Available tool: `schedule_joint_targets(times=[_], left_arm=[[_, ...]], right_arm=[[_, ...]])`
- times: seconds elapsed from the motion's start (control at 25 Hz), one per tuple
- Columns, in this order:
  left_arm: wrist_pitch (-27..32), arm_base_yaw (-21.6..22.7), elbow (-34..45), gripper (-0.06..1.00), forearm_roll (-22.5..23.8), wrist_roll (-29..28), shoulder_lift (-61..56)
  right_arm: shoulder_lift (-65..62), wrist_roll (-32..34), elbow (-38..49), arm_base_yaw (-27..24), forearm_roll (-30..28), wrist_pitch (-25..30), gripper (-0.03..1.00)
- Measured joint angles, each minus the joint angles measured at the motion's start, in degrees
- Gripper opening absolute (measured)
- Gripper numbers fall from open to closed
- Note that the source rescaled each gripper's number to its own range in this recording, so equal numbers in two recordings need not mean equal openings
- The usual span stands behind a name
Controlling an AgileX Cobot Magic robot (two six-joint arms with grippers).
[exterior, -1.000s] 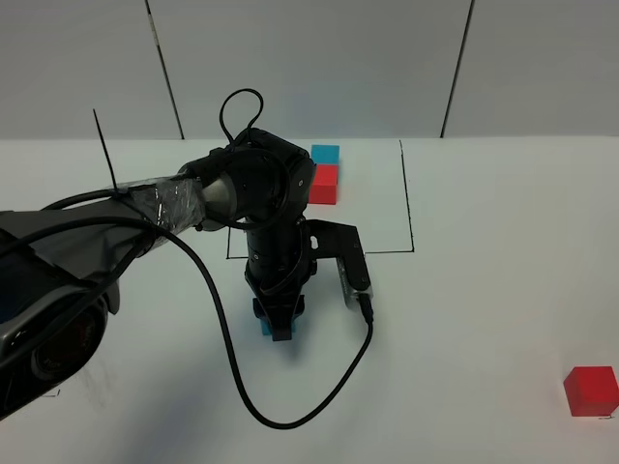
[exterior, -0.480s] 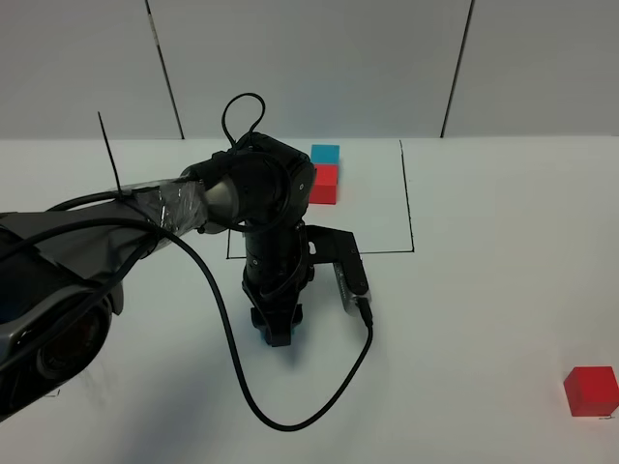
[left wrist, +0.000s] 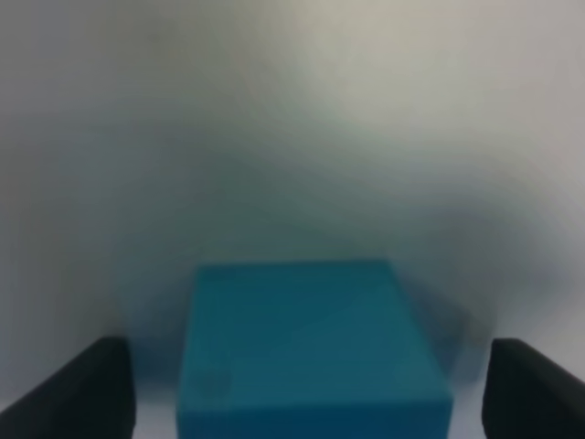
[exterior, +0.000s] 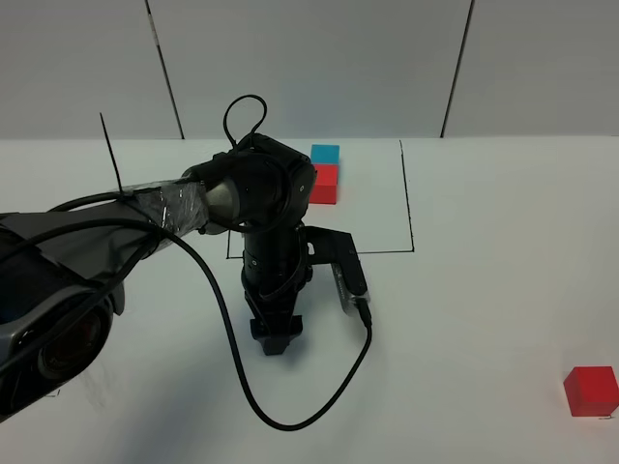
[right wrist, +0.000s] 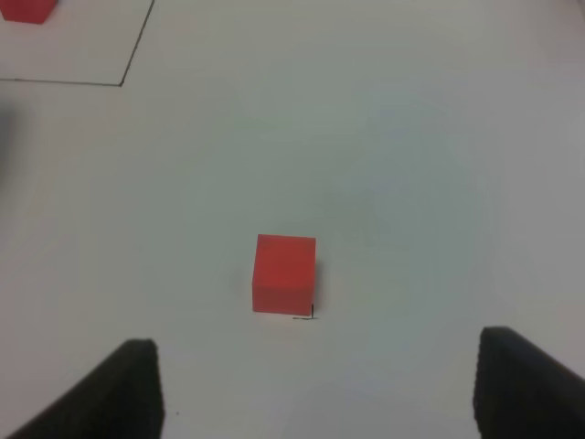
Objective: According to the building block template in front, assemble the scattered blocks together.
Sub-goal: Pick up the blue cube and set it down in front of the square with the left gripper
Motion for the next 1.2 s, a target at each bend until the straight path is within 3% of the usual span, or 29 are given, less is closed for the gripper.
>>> schedule_joint_targets(times=[0.2,0.64,1.0,1.2], left_arm=[[0.00,-0.55,0.00,1.00,2.20,-0.27,0.00],[0.11,-1.61,0.00,1.00,2.14,-0.40,-0.14],[0.62,-1.61,0.00,1.00,2.41,-0.51,-7.14],[3.92,-1.65,0.00,1.00,6.19,-4.91,-11.81]], right_arm=[[0.00,0.00,0.00,0.00,0.00,0.00,0.55],[0.00,0.00,0.00,0.00,0.00,0.00,0.55],[0.00,0.00,0.00,0.00,0.00,0.00,0.55],[0.00,0.00,0.00,0.00,0.00,0.00,0.55]])
